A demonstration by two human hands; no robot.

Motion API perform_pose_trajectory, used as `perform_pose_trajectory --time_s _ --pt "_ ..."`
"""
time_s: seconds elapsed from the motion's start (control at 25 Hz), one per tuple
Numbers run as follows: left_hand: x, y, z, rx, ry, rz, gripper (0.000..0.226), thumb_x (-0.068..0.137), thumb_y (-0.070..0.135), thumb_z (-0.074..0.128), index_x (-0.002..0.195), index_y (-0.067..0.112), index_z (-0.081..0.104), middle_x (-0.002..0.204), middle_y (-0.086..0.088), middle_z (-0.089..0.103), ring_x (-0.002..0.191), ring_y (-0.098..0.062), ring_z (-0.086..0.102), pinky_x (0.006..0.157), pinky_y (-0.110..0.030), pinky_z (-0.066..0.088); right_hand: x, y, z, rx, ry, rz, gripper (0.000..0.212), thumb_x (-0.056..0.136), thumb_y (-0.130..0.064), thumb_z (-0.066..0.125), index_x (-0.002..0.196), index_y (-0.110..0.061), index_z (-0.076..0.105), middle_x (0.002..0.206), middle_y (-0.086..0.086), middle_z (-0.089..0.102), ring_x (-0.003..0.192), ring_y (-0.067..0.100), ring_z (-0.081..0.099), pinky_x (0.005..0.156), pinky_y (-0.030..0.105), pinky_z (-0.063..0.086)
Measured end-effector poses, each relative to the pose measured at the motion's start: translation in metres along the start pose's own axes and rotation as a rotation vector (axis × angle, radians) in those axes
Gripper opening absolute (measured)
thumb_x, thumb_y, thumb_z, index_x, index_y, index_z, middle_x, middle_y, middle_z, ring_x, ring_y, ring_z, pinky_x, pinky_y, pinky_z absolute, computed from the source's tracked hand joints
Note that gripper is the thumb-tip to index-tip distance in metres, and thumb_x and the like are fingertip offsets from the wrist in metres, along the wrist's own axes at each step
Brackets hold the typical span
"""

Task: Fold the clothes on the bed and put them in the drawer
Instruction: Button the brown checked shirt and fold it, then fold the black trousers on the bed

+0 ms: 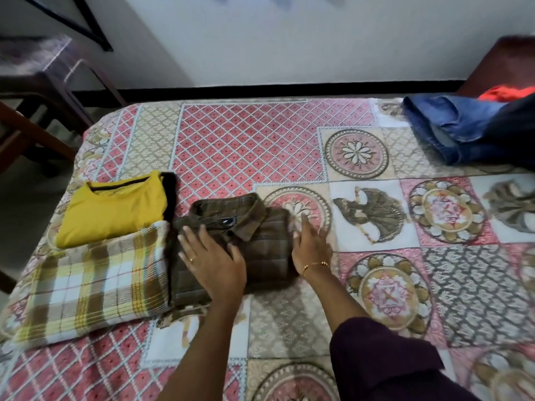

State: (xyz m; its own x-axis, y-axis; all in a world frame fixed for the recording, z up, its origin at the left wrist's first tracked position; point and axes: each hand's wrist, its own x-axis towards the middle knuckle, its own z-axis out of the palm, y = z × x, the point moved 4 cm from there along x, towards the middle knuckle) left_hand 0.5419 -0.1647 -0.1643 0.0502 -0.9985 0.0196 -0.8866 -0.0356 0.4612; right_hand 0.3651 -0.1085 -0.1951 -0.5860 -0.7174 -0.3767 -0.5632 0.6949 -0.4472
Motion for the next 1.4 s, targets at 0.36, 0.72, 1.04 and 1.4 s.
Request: perform_pose_trajectory --time_s 0.36,0.72,1.04,1.4 --pt "-0.166 0.244 0.036 0.107 -0.142 0.613 0.060 0.058 0.014 0.067 0.114 -0.005 0.060 0.129 -0.027 0.054 0.123 -0.048 0.046 0.093 -0.067 0.036 -0.053 0.159 -0.182 -0.045 0.135 -0.096 0.042 0.098 -0.022 0.036 0.141 -0.021 0.034 0.145 0.002 0.038 0.135 0.024 0.029 0.106 0.041 0.027" --pt "-0.327 0.486 0.038 0.057 -0.264 0.894 0.056 0.069 0.020 0.072 0.120 0.005 0.058 0.137 -0.021 0.048 0.133 -0.040 0.037 0.105 -0.056 0.035 -0.095 0.355 -0.398 -0.126 0.234 0.031 0.036 0.100 -0.026 0.035 0.135 -0.018 0.040 0.140 0.004 0.041 0.131 0.026 0.034 0.101 0.039 0.033" --pt "-0.379 0.613 0.070 0.032 -0.329 1.046 0.051 0.095 0.027 0.041 0.143 0.013 0.030 0.155 -0.005 0.021 0.146 -0.024 0.005 0.118 -0.037 0.010 -0.079 0.444 -0.497 -0.007 0.320 0.117 0.039 0.099 -0.026 0.040 0.136 -0.016 0.042 0.139 0.008 0.043 0.128 0.029 0.038 0.103 0.038 0.037" --pt "-0.347 0.741 0.170 -0.045 -0.376 0.749 0.046 0.095 0.021 0.043 0.139 0.008 0.037 0.140 -0.007 0.041 0.130 -0.025 0.037 0.101 -0.031 0.035 0.084 0.524 -0.572 0.143 0.330 -0.015 0.050 0.090 -0.015 0.055 0.137 -0.008 0.040 0.143 0.013 0.035 0.129 0.028 0.040 0.106 0.029 0.029"
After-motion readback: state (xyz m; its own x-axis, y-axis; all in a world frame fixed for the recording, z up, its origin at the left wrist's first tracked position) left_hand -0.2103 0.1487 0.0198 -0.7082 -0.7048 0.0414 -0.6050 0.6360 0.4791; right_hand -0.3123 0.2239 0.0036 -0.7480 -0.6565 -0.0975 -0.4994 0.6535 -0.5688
